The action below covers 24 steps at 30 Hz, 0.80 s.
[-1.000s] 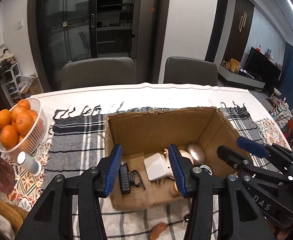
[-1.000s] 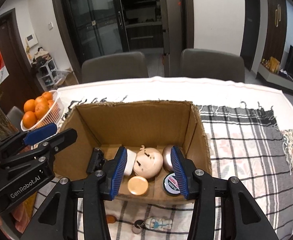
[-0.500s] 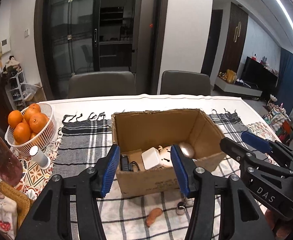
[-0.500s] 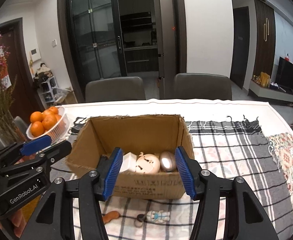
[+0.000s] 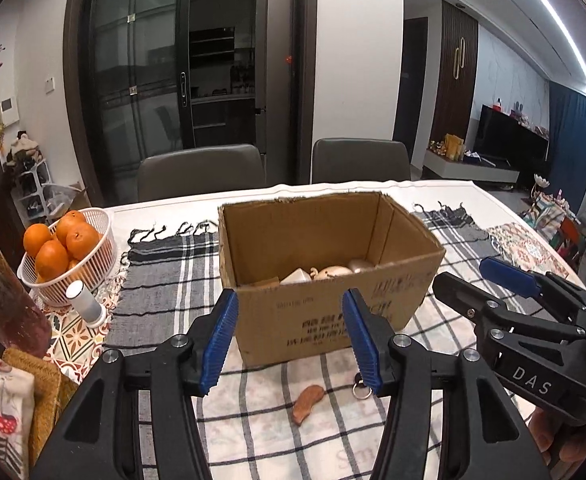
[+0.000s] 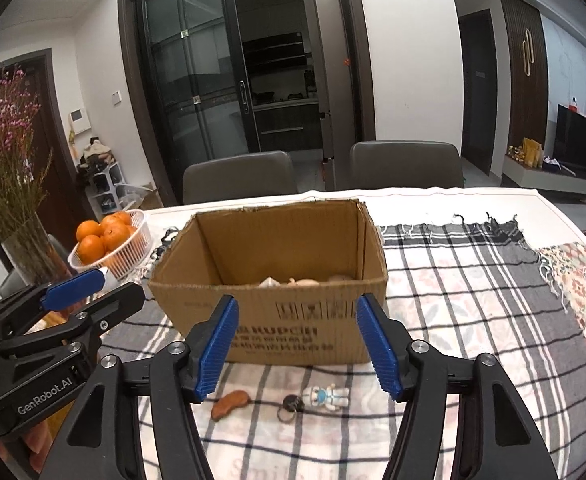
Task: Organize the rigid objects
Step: 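Withdraw both tools from the box toward the comb and figurine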
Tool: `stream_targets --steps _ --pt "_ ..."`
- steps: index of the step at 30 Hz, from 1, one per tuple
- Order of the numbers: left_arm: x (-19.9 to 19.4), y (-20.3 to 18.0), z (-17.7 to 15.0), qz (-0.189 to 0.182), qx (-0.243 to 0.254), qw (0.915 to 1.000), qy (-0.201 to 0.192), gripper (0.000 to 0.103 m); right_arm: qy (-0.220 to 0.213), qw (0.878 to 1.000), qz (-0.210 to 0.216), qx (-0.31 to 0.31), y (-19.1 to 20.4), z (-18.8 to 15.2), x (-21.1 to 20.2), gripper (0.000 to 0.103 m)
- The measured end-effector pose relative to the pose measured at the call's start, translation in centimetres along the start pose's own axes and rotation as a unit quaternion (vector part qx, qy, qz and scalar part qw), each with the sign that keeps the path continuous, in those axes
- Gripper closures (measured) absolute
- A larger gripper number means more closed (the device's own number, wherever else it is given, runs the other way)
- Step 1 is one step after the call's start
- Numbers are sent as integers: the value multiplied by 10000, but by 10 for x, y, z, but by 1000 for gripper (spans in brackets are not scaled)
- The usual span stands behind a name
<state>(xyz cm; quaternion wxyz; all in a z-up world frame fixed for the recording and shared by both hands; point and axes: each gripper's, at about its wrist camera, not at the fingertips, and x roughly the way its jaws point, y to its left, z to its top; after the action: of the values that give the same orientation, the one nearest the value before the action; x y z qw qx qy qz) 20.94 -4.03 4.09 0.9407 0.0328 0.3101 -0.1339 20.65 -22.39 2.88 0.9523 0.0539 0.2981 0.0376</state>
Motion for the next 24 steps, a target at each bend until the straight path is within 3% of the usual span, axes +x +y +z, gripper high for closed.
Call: stream_targets --steps 24 --pt "22 -1 -69 -297 107 9987 398 50 444 9989 39 -132 2 -60 19 39"
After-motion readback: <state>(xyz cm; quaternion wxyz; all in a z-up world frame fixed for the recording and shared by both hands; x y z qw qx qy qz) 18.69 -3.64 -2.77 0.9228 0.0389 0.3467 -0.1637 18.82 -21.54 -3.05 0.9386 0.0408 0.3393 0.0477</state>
